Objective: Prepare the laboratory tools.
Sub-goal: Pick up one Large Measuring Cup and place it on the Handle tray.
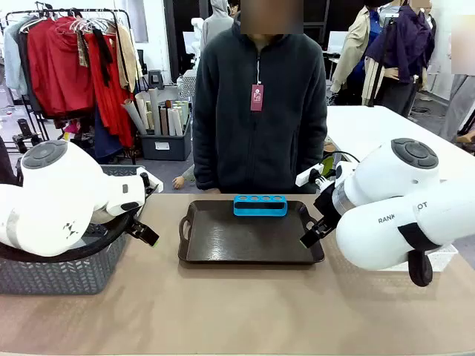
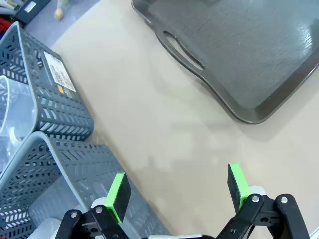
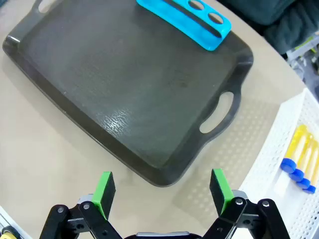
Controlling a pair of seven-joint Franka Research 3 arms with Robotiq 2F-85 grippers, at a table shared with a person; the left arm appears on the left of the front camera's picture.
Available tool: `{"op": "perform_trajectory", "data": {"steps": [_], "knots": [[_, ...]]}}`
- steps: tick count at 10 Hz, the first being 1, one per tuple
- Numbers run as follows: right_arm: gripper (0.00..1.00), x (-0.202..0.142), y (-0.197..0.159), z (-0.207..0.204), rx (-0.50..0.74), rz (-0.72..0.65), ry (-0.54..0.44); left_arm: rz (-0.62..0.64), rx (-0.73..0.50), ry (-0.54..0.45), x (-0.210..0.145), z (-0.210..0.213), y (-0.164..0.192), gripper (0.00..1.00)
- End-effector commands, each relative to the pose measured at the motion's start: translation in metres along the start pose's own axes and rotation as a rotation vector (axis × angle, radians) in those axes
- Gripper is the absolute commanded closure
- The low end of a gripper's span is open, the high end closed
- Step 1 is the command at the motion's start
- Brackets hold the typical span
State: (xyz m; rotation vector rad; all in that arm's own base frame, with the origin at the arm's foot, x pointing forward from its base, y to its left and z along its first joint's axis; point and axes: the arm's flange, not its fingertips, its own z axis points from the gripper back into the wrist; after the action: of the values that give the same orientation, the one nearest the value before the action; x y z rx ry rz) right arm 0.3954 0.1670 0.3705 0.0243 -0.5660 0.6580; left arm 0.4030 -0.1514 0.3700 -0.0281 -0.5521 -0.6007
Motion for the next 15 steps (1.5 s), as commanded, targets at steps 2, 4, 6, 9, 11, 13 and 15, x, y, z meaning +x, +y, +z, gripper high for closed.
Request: {"op": "perform_trajectory", "data": {"steps": [2, 4, 6, 9, 11, 13, 15], "knots": [[0.0, 0.0, 0.0, 0.0, 0.0, 0.0, 0.0, 0.0, 0.0, 0.0, 0.0, 0.0001, 0.0, 0.0], [0.0, 0.0, 0.0, 0.0, 0.0, 0.0, 0.0, 0.0, 0.0, 0.0, 0.0, 0.0001, 0.0, 0.0], [0.0, 0.0, 0.0, 0.0, 0.0, 0.0, 0.0, 0.0, 0.0, 0.0, 0.0, 0.0001, 0.0, 0.0], [0.0, 0.0, 0.0, 0.0, 0.0, 0.0, 0.0, 0.0, 0.0, 0.0, 0.0, 0.0001, 0.0, 0.0], [0.0, 0.0, 0.0, 0.0, 0.0, 0.0, 0.0, 0.0, 0.0, 0.0, 0.0, 0.0001, 0.0, 0.0], [0.0, 0.0, 0.0, 0.0, 0.0, 0.0, 0.0, 0.0, 0.0, 0.0, 0.0, 0.0001, 0.0, 0.0], [0.0, 0.0, 0.0, 0.0, 0.0, 0.0, 0.0, 0.0, 0.0, 0.0, 0.0, 0.0001, 0.0, 0.0]]}}
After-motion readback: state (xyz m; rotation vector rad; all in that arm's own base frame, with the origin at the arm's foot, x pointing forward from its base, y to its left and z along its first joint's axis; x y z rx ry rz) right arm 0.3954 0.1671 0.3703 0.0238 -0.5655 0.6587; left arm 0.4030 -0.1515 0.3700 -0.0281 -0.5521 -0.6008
